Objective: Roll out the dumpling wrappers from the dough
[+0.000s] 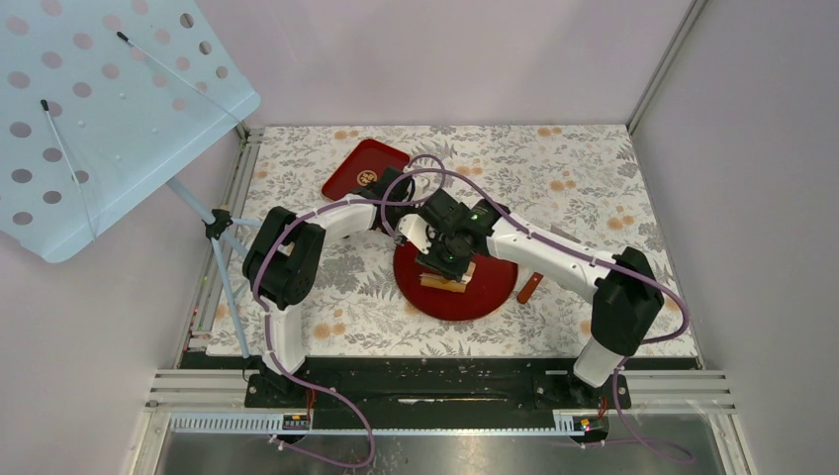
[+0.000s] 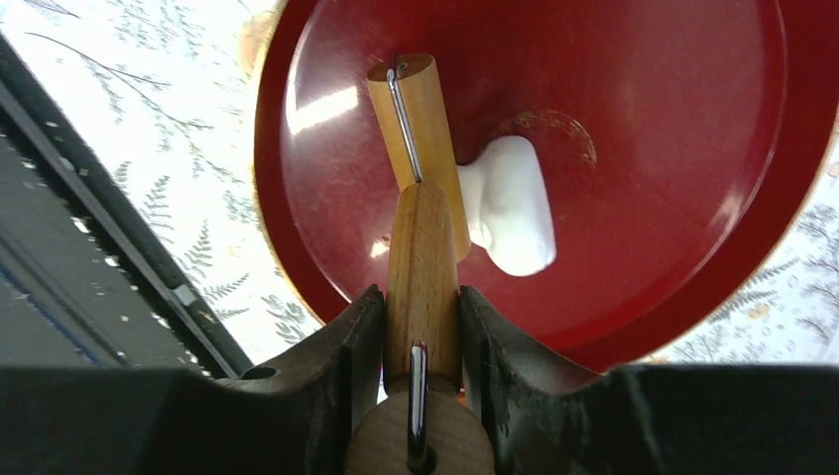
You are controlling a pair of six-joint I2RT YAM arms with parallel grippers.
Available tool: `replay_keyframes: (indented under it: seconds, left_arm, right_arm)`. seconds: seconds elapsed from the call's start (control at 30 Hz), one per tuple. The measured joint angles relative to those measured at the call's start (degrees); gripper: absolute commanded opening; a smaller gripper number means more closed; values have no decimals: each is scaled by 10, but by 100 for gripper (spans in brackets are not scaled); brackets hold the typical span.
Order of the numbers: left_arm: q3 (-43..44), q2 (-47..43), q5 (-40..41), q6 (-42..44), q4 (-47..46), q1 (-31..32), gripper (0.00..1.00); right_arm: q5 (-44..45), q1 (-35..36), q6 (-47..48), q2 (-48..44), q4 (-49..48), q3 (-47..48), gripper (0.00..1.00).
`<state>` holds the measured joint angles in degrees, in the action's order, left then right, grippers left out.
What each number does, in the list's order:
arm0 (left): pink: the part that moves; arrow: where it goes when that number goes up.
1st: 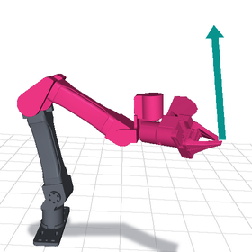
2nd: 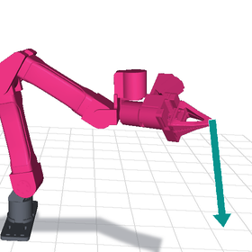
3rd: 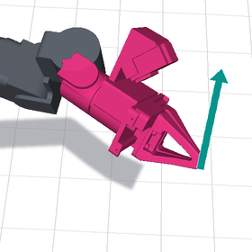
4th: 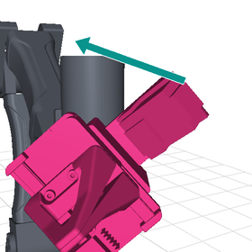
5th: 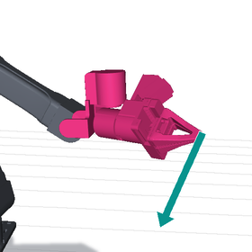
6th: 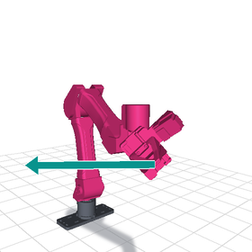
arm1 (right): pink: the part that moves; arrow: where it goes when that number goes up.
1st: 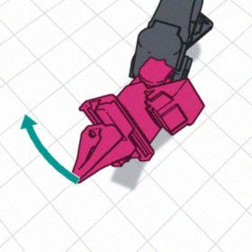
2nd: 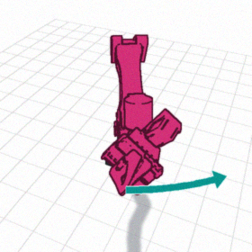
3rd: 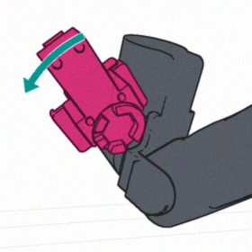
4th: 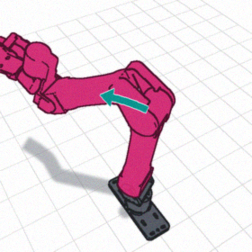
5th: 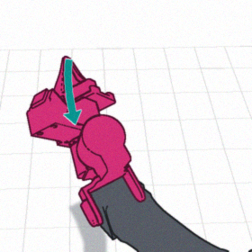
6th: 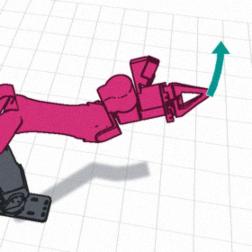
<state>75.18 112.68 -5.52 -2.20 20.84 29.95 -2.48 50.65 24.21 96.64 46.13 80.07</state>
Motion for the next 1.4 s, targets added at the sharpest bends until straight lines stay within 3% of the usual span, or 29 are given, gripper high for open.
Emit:
replay_keyframes:
  seconds: [0.33,0.63,0.77,1.07,1.4]
  left_arm:
    - [0,0,0,0,0,0,0]
    - [0,0,1,-2,0,1,0]
    - [0,0,2,-2,0,1,0]
    - [0,0,2,-2,0,1,0]
    - [0,0,2,-2,0,1,0]
  right_arm:
    - [-101,-22,-54,0,-5,36,0]
    - [-148,-153,-161,-12,1,109,0]
    - [-186,-196,-221,-17,-2,98,0]
    - [-250,-207,-273,-31,-5,11,0]
    - [-198,-246,-289,-24,-9,2,0]
